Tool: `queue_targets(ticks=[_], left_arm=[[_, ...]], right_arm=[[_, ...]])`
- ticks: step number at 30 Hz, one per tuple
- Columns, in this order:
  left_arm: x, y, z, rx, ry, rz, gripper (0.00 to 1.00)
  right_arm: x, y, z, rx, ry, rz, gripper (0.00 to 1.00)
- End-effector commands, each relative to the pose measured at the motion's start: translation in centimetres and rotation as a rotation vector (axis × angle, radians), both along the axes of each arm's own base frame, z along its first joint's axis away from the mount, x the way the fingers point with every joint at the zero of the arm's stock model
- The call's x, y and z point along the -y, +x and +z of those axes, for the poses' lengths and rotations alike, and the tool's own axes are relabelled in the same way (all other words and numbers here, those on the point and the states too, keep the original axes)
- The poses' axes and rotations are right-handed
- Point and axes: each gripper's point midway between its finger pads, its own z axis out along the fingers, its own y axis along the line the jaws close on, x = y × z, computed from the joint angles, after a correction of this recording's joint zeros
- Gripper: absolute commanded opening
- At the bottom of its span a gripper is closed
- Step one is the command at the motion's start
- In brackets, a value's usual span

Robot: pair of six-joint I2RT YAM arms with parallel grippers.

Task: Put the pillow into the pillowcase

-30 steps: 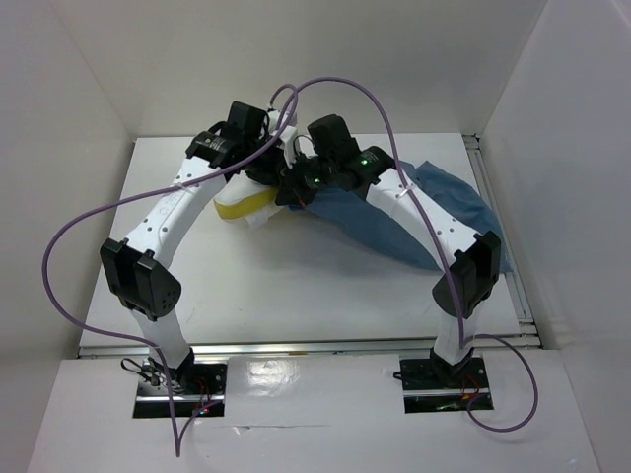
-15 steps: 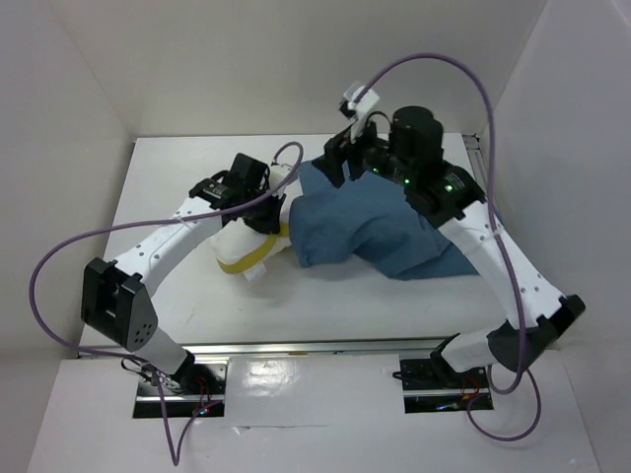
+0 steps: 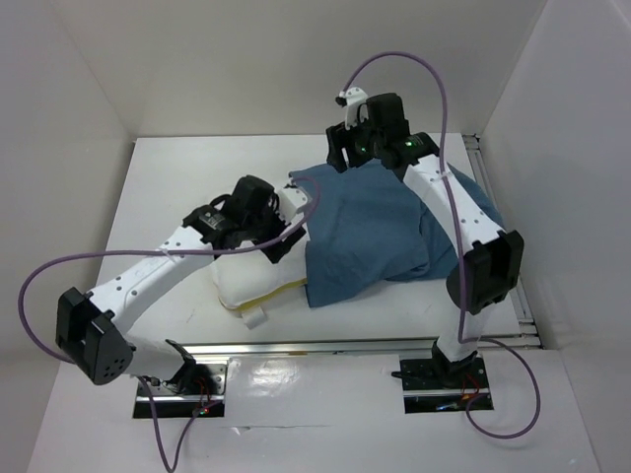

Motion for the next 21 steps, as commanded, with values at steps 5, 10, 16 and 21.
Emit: queue_targets(ticks=[5,10,16,21], left_arm=[[-3.8,11.1,5.1,0.113,-0.046,0.191,1.0],[-7.0,17.4,3.5,-0.001,-0.076,0.267,1.0],[-10.4,20.3,-4.3,-0.322,-0.129,0.276,1.0],[-11.0,21.1,-6.5,-0.394,-0.173,0.193,1.0]], right_arm=[[-2.5,-1.9,0.9,-0.088,0.064,0.145,0.71],[-2.8,-1.5,0.0,-0.112,0.061,0.153,0.71],[-2.8,-1.0,-0.3,-0.107,0.042,0.153,0.71],[-2.8,-1.2,-0.5,-0.112,0.035,0.168,0.72]])
